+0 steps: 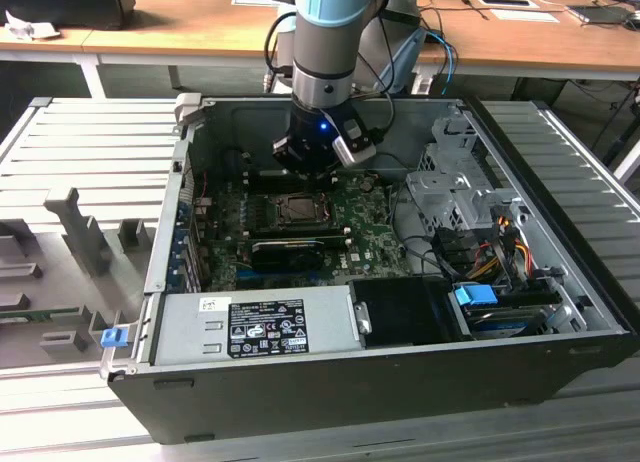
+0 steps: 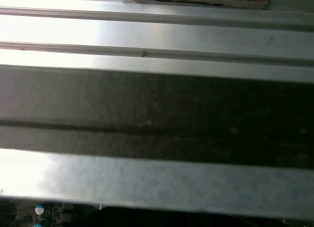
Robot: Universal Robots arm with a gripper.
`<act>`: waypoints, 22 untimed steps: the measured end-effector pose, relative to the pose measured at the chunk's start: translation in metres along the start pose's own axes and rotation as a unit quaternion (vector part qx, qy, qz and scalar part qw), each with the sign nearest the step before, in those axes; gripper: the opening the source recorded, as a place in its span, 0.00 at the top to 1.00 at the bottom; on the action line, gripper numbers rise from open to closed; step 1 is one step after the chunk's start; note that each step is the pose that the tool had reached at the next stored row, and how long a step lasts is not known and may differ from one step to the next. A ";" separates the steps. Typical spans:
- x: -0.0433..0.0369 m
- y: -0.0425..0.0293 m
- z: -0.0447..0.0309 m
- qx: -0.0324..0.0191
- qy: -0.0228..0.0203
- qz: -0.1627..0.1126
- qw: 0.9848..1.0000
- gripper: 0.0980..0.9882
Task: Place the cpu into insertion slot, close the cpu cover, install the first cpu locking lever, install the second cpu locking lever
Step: 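Install the first cpu locking lever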
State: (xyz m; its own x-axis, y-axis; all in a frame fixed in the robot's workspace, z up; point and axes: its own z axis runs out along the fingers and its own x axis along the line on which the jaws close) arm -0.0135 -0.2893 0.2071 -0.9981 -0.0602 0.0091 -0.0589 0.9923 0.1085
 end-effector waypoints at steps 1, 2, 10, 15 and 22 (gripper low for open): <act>0.0000 -0.0001 0.0004 0.000 0.000 0.000 1.000 0.99; -0.0001 -0.0001 0.0008 0.000 0.000 0.000 1.000 0.99; 0.0000 -0.0019 0.0023 0.000 0.000 0.000 1.000 0.99; 0.0002 -0.0044 0.0037 0.000 0.000 0.000 1.000 0.99; 0.0002 -0.0031 -0.0101 0.001 0.000 0.000 1.000 0.99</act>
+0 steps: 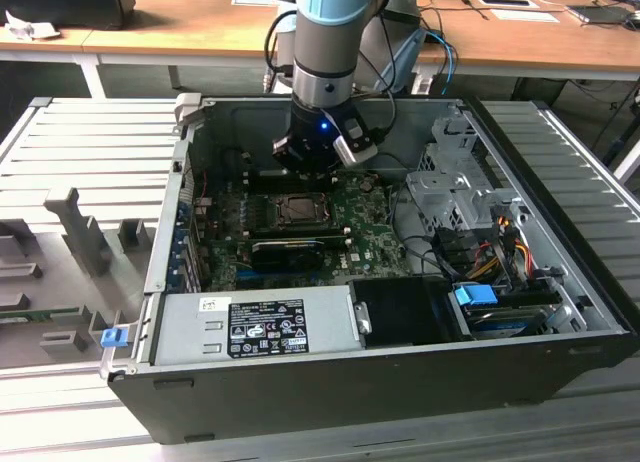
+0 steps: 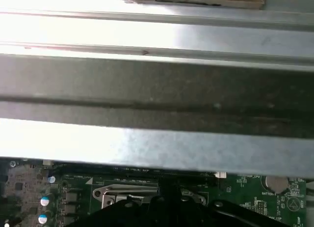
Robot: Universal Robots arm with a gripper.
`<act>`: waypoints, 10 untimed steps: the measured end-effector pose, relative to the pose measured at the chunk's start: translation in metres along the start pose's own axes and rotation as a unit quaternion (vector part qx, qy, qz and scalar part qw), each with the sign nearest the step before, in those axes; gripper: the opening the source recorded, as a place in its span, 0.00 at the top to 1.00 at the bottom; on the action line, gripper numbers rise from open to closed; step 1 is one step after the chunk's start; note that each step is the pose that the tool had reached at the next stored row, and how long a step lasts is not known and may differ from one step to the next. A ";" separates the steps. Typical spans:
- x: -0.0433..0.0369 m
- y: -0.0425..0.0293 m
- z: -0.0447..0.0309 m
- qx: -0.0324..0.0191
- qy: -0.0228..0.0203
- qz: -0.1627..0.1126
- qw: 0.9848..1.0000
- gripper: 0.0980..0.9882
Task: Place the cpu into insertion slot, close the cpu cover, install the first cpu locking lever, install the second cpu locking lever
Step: 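Install the first cpu locking lever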
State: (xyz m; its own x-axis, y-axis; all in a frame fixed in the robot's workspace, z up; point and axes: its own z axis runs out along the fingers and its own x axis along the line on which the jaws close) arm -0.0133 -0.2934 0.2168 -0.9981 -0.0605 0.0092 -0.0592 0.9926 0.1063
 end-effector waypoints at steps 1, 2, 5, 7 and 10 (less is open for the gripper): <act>0.0001 -0.0007 -0.0001 0.000 0.000 0.000 1.000 0.99; 0.0002 -0.0021 -0.0003 0.000 0.000 0.000 1.000 0.99; 0.0003 -0.0039 -0.0005 0.000 0.000 0.000 1.000 0.99; 0.0004 -0.0061 -0.0007 0.000 0.000 0.000 1.000 0.99; 0.0005 -0.0074 -0.0008 0.000 0.000 0.000 1.000 0.99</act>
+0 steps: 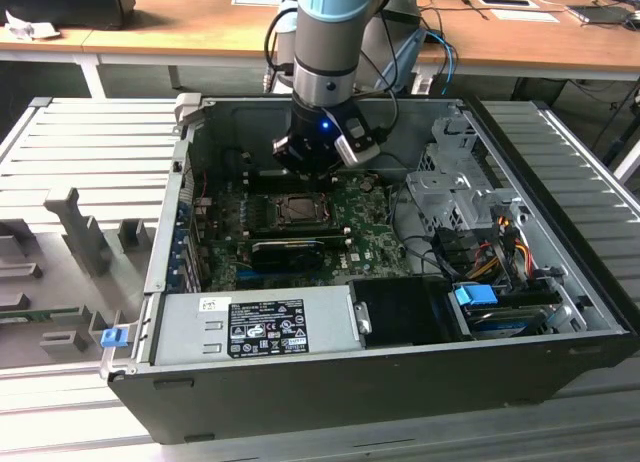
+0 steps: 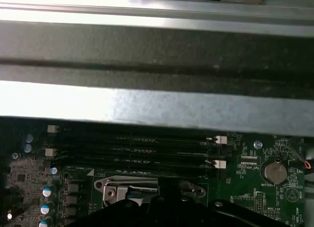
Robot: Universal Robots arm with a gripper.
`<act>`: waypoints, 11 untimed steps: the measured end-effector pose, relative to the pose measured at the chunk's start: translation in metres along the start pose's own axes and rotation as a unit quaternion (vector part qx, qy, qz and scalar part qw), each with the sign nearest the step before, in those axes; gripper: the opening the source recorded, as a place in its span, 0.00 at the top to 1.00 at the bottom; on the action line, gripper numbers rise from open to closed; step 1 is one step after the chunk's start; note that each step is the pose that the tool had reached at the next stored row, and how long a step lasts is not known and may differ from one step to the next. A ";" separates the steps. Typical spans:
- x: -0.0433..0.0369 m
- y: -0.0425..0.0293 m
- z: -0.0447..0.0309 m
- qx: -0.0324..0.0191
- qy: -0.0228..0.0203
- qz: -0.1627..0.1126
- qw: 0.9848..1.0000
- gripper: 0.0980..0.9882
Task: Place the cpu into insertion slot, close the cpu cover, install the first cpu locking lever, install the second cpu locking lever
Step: 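Install the second cpu locking lever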
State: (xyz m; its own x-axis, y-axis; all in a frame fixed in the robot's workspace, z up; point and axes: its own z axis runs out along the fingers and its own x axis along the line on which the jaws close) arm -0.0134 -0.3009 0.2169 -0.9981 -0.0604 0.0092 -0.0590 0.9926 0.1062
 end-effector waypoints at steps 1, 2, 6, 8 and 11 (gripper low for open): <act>0.0000 -0.0006 -0.0001 0.000 0.000 0.000 1.000 0.99; 0.0001 -0.0011 -0.0001 0.000 0.000 0.000 1.000 0.99; 0.0003 -0.0038 -0.0004 0.000 0.000 0.000 1.000 0.99; 0.0004 -0.0062 -0.0007 0.000 0.000 0.000 1.000 0.99; 0.0004 -0.0066 -0.0022 0.000 0.000 0.000 1.000 0.99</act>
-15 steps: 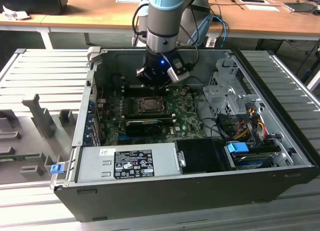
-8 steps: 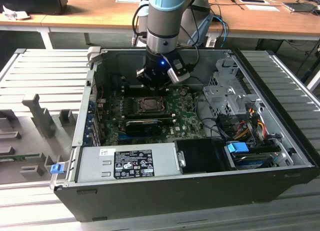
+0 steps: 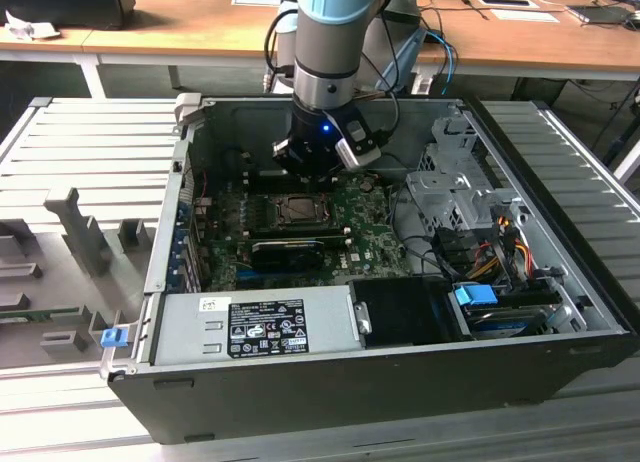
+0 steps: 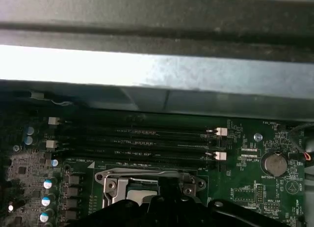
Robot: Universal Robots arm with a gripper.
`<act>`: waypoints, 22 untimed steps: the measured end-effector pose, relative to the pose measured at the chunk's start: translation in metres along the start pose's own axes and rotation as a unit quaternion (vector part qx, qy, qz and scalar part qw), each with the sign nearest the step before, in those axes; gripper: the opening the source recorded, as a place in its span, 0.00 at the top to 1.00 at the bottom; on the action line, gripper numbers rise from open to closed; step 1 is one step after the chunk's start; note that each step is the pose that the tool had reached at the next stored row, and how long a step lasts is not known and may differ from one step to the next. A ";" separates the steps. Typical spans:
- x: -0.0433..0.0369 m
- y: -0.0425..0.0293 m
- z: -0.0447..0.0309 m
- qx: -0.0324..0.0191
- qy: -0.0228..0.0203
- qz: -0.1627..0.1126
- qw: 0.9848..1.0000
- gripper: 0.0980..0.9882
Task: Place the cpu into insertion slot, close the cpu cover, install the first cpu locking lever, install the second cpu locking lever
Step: 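Install the second cpu locking lever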
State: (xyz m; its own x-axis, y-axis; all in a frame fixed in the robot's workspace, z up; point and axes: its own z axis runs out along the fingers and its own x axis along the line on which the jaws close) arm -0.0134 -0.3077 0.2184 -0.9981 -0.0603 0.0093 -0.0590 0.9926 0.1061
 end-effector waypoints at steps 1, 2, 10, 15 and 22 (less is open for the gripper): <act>0.0000 0.0002 -0.0023 0.000 0.000 0.000 1.000 0.99; 0.0001 0.0005 -0.0049 0.000 0.000 0.000 1.000 0.99; 0.0004 -0.0042 -0.0277 0.000 0.000 0.000 1.000 0.99; 0.0012 -0.0169 -0.0271 0.000 0.000 0.000 1.000 0.99; 0.0026 -0.0441 -0.0297 0.000 0.002 0.000 1.000 0.99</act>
State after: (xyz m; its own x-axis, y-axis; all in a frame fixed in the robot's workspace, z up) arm -0.0129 -0.3548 0.2432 -0.9981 -0.0603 0.0130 -0.0586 0.9927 0.1056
